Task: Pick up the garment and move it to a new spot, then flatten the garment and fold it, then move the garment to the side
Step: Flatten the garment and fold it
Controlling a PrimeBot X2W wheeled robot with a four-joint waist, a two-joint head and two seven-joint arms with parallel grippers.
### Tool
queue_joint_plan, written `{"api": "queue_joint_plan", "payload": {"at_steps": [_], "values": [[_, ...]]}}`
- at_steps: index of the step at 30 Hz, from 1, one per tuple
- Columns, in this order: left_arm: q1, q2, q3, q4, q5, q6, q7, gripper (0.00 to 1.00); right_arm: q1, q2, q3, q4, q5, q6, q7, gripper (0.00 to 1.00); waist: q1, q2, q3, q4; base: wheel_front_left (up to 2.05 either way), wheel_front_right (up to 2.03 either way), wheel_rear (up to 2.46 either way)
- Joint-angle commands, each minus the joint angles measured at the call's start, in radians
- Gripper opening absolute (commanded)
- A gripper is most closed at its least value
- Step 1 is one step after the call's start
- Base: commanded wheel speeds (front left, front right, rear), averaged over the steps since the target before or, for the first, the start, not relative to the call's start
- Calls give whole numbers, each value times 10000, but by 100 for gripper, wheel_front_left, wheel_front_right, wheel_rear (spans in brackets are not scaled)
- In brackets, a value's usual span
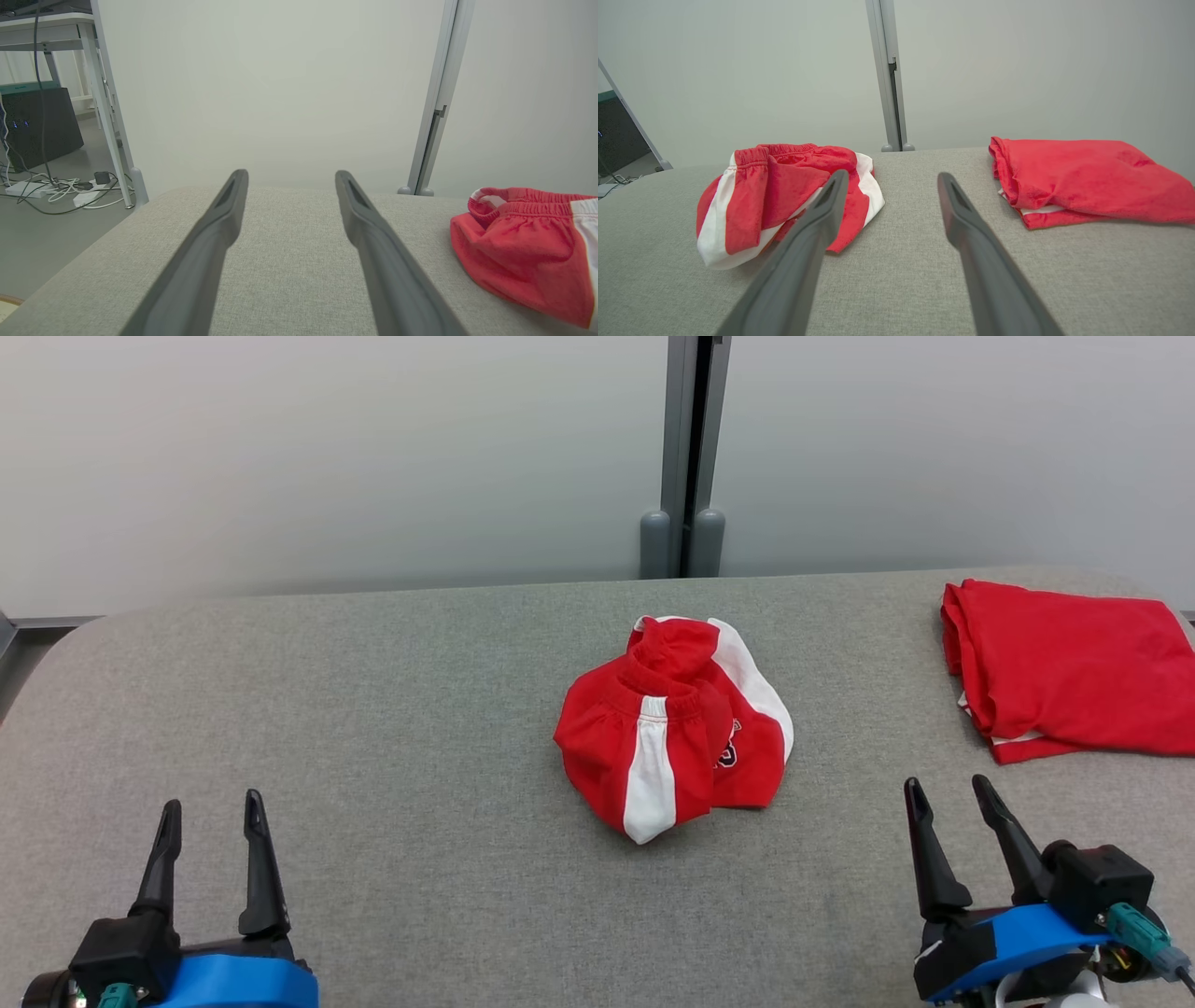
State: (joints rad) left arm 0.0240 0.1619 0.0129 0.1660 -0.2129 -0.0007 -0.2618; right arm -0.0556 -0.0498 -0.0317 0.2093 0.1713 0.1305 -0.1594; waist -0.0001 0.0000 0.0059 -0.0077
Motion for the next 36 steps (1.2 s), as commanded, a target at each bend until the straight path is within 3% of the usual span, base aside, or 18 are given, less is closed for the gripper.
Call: {"api": "queue_joint_plan", "payload": {"at_steps": [1, 8, 18, 22, 29, 36], "values": [[87, 11, 7, 24, 44, -57, -42, 100, 150, -16, 20, -43, 54, 6, 14, 100, 1, 0, -7, -1, 0, 0, 0], [11, -40, 80, 20, 136, -118, -42, 100, -121, -14, 354, -83, 90, 6, 7, 100, 1, 0, 33, 57, 0, 0, 0], [-430, -246, -61, 37, 297, -240, -41, 100, -1660, -17, 2718, 604, 416, 4, -10, 100, 1, 0, 449, 433, 0, 0, 0], [-660, -298, -72, 104, 308, -331, -41, 100, -2515, -20, 3171, 1398, 504, 6, 0, 100, 1, 0, 681, 712, 0, 0, 0], [-1080, -515, -135, 198, 379, -465, -41, 100, -3702, -20, 3049, 3457, 167, 6, -156, 100, 1, 0, 1175, 1308, 0, 0, 0], [-1446, -674, -196, 365, 464, -606, -41, 100, -4566, -20, 3308, 5074, 617, 6, -553, 100, 1, 0, 1543, 1718, 0, 0, 0]]}}
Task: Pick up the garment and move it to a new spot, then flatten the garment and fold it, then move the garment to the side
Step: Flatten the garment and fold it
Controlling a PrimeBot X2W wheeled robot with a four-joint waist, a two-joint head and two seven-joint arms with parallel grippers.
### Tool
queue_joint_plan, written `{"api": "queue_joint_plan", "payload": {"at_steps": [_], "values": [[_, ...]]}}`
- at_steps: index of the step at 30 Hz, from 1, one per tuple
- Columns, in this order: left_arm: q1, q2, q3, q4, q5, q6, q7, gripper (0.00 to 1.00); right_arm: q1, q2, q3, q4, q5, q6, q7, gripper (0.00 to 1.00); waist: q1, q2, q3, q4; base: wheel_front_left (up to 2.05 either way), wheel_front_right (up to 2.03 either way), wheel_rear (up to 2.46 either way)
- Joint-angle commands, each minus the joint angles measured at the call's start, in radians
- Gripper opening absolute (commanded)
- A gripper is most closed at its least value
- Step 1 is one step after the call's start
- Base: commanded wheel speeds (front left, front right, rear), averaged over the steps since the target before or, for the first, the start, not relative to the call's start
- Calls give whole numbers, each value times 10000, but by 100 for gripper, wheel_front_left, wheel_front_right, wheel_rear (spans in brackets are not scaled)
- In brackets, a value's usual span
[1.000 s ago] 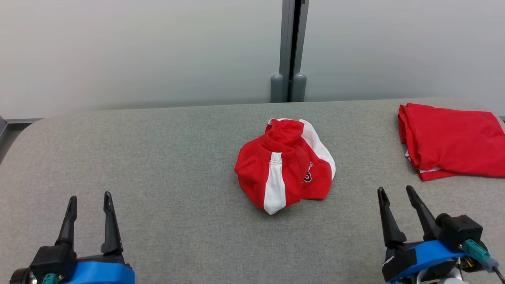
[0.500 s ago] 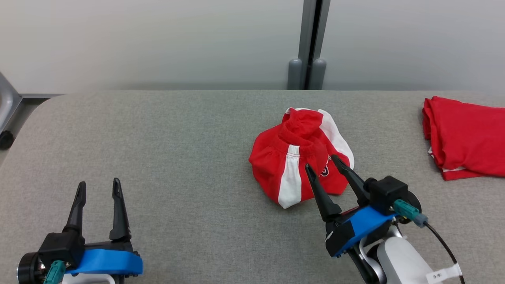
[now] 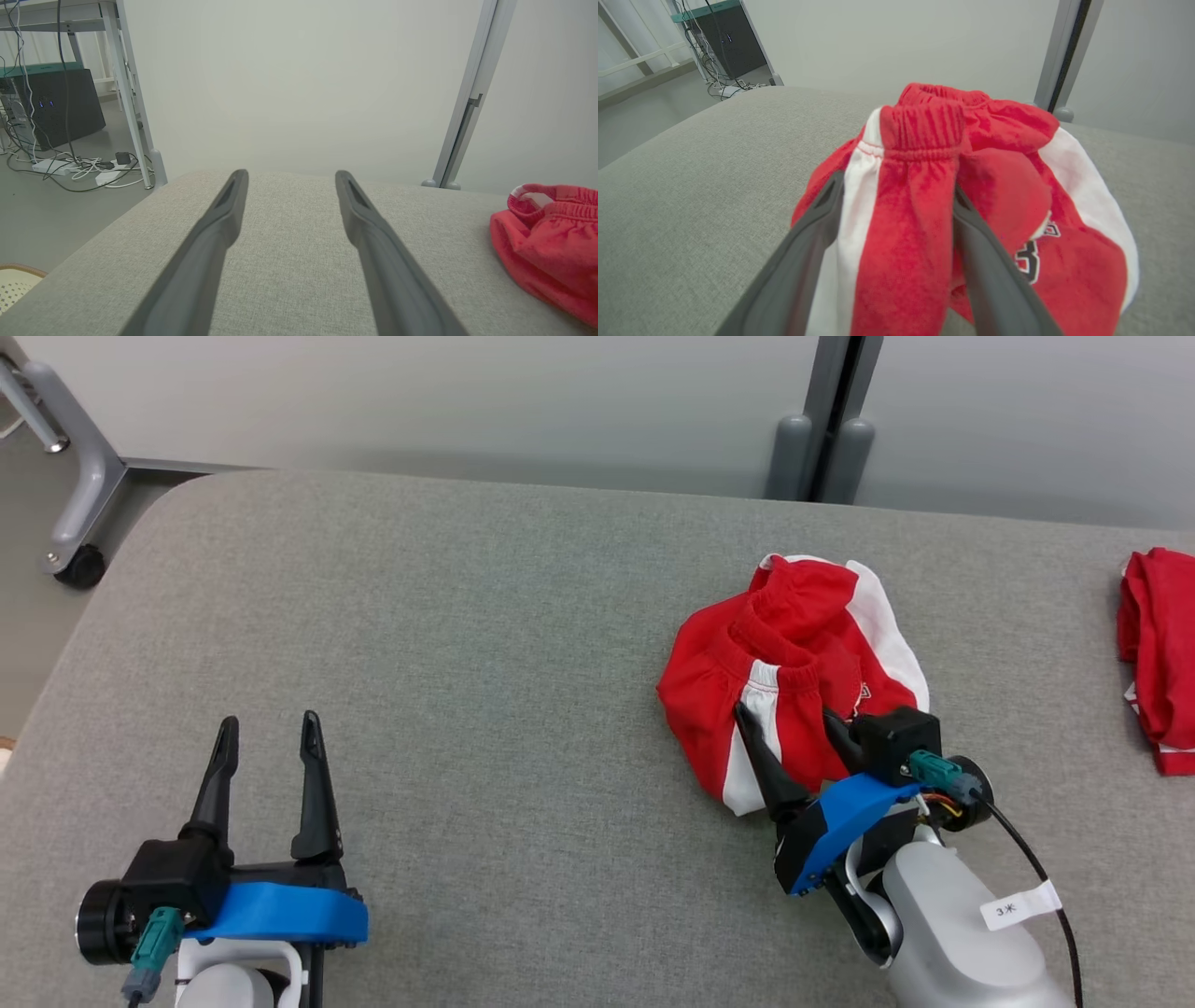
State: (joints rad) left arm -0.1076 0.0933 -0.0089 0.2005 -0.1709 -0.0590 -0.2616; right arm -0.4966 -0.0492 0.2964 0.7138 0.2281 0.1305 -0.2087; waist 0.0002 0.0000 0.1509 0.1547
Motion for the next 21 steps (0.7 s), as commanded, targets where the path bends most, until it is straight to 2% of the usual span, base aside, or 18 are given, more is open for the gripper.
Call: {"api": "queue_joint_plan", "payload": {"at_steps": [1, 3, 9, 15, 18, 21], "values": [[-166, -13, 21, 44, 52, -43, -43, 100, -252, -26, 97, 135, 171, 6, -161, 52, -2, 0, 117, 120, 0, 0, 0], [-199, -61, 54, 61, 75, -62, -43, 100, -406, -26, 167, 260, 345, 6, -344, 0, -2, 0, 138, 123, 0, 0, 0], [-31, -144, 188, 95, 150, -83, -45, 100, -722, -47, -567, 376, -177, 4, -568, 0, -2, 0, -21, -151, 0, 0, 0], [-32, -208, 173, 137, 171, -163, -43, 100, -833, -615, -1534, -561, -1030, 6, -570, 0, -2, 0, -177, -357, 0, 0, 0], [-30, -250, 124, 173, 199, -195, -43, 100, -1001, -869, -1617, -964, -1345, 4, -572, 0, -2, 0, -206, -368, 0, 0, 0], [-105, -291, 80, 258, 221, -263, -45, 100, -1232, -917, -1081, -1106, -1495, 6, -574, 0, -2, 0, -219, -237, 0, 0, 0]]}}
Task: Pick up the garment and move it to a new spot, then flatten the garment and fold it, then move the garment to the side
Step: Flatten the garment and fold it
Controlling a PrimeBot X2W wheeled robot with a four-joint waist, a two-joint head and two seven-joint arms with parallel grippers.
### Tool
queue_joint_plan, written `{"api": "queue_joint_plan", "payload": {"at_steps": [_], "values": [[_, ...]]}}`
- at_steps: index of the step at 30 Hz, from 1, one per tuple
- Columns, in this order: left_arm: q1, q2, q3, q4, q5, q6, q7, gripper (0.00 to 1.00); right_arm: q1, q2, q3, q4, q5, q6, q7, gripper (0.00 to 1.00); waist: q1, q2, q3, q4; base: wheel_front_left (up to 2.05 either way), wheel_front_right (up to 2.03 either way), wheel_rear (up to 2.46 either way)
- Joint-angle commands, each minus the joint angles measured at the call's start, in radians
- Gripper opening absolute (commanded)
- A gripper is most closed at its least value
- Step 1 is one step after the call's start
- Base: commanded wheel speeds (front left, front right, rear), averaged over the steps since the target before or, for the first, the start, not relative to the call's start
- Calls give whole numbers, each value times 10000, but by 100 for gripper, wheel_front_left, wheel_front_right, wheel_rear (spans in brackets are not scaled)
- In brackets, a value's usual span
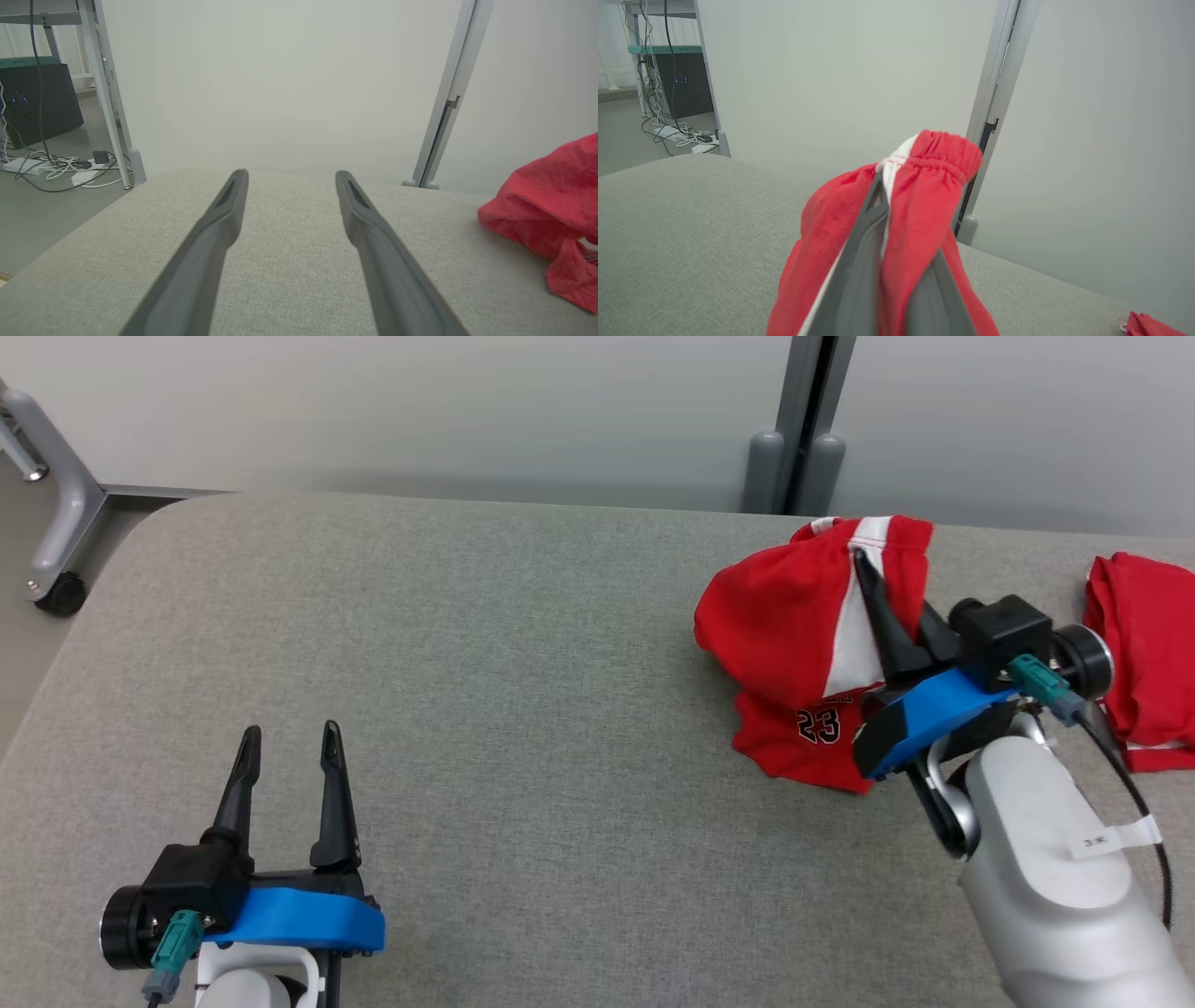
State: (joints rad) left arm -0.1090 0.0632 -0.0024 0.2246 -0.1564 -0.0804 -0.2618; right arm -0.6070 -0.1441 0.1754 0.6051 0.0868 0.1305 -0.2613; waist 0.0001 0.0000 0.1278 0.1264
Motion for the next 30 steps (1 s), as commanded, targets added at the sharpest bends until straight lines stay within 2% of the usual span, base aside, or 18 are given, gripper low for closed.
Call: {"api": "queue_joint_plan", "payload": {"at_steps": [1, 11, 14, 15, 20, 21, 22, 26, 30], "values": [[-108, 0, -16, 38, 69, -65, -41, 100, -198, 84, 388, 22, -57, 6, -46, 0, -1, 0, 16, 121, 0, 0, 0], [-200, -84, -156, 179, -6, -139, -41, 100, -319, 874, 4084, 1035, 884, 4, 46, 0, -1, 0, 159, 1001, 0, 0, 0], [-198, -99, -181, 218, -39, -153, -41, 100, -61, 929, 5269, 1314, 1402, 4, 36, 0, -1, 0, 182, 1220, 0, 0, 0], [-176, -112, -207, 249, -64, -137, -43, 100, 130, 932, 6097, 1278, 1856, 6, 33, 0, -1, 0, 195, 1318, 0, 0, 0], [-85, -120, -164, 310, -99, -102, -41, 100, 539, 925, 7776, 1177, 2659, 4, 87, 0, -1, 0, 192, 1304, 0, 0, 0], [-72, -122, -145, 332, -109, -89, -41, 100, 586, 927, 8001, 1121, 2829, 4, 67, 47, -1, 0, 178, 1263, 0, 0, 0], [-74, -123, -143, 345, -121, -90, -41, 100, 621, 926, 8155, 1102, 2992, 6, 56, 100, -1, 0, 162, 1216, 0, 0, 0], [-54, -125, -124, 371, -129, -89, -43, 100, 651, 927, 8302, 1087, 3290, 4, 15, 100, -1, 0, 65, 1019, 0, 0, 0], [13, -128, -2, 349, -67, -60, -41, 100, 532, 928, 7752, 940, 3365, 4, -48, 100, -1, 0, -129, 714, 0, 0, 0]]}}
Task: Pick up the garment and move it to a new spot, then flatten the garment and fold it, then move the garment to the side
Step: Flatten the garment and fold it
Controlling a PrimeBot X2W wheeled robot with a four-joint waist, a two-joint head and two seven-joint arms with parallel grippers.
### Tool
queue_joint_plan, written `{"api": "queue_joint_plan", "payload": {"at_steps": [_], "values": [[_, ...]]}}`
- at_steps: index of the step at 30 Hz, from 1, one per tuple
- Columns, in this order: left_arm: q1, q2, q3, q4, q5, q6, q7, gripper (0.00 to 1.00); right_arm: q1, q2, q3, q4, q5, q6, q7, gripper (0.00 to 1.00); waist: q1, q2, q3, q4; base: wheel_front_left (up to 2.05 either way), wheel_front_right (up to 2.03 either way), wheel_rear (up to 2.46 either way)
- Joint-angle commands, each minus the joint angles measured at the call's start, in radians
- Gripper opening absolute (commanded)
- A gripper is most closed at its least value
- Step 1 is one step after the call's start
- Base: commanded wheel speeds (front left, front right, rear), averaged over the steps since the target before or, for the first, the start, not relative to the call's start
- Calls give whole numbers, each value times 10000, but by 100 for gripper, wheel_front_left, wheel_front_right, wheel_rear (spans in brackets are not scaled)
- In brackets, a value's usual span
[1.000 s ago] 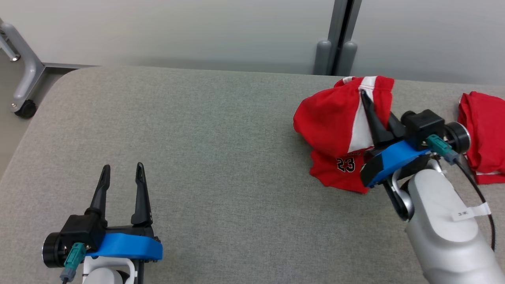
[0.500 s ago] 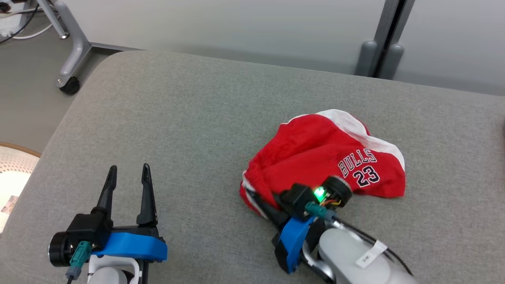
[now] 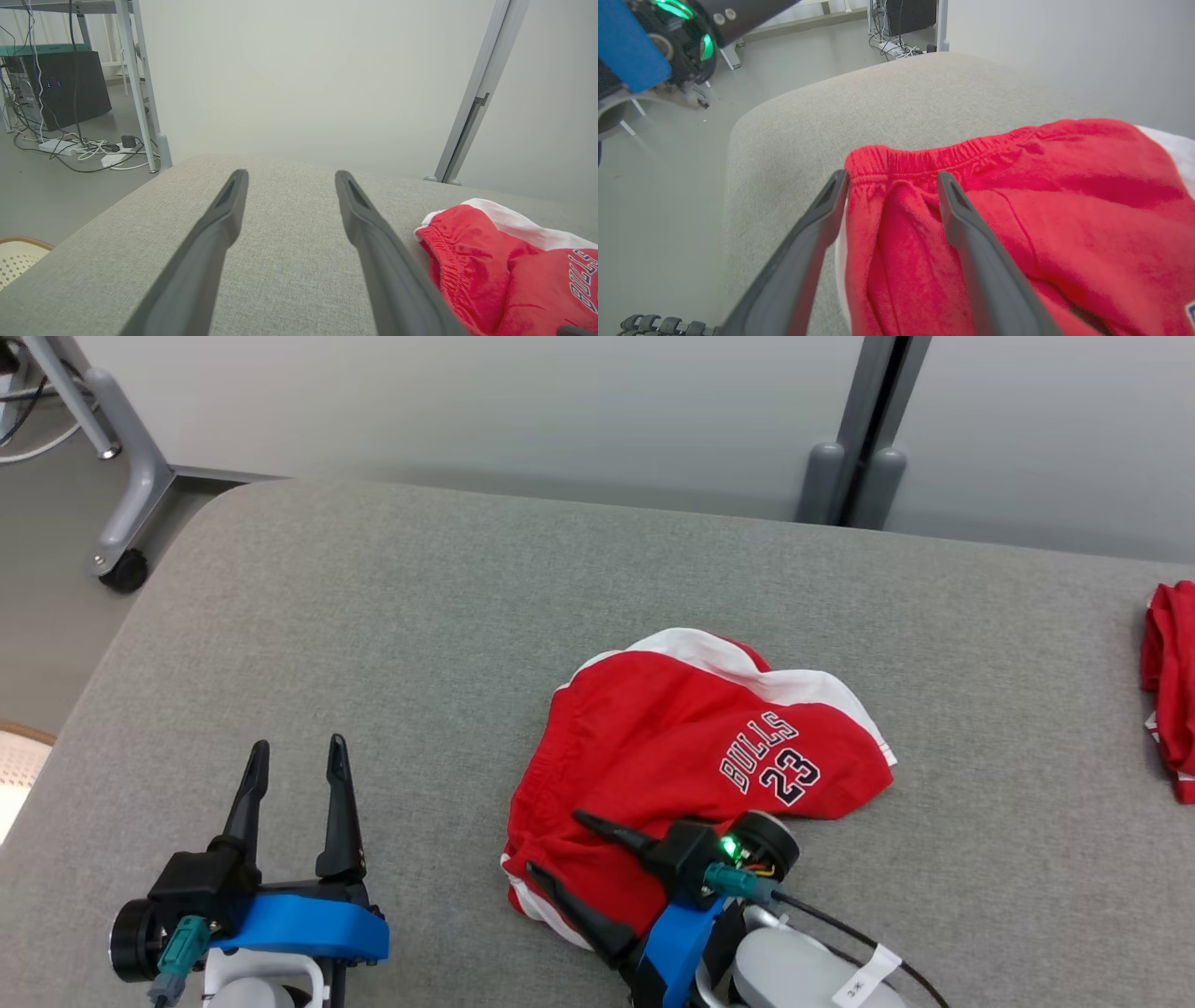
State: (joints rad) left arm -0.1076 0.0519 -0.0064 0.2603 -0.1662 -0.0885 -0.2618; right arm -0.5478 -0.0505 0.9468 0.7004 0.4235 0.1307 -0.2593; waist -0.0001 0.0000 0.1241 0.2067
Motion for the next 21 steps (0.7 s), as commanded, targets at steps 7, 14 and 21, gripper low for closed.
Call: {"api": "queue_joint_plan", "payload": {"at_steps": [7, 14, 21], "values": [[275, 52, 437, -190, 121, 41, -41, 100, 459, -293, -2134, -1094, -902, 3, -64, 100, 1, 0, -327, -626, 0, 0, 0], [527, 73, 706, -417, 224, 30, -43, 100, 1576, -1023, -3924, -2085, -1711, 4, -66, 100, 1, 0, -311, -947, 0, 0, 0], [517, 64, 834, -572, 333, 25, -41, 100, 2995, -1424, -4835, -3127, -2154, 3, 359, 100, 1, 0, -211, -1071, 0, 0, 0]]}}
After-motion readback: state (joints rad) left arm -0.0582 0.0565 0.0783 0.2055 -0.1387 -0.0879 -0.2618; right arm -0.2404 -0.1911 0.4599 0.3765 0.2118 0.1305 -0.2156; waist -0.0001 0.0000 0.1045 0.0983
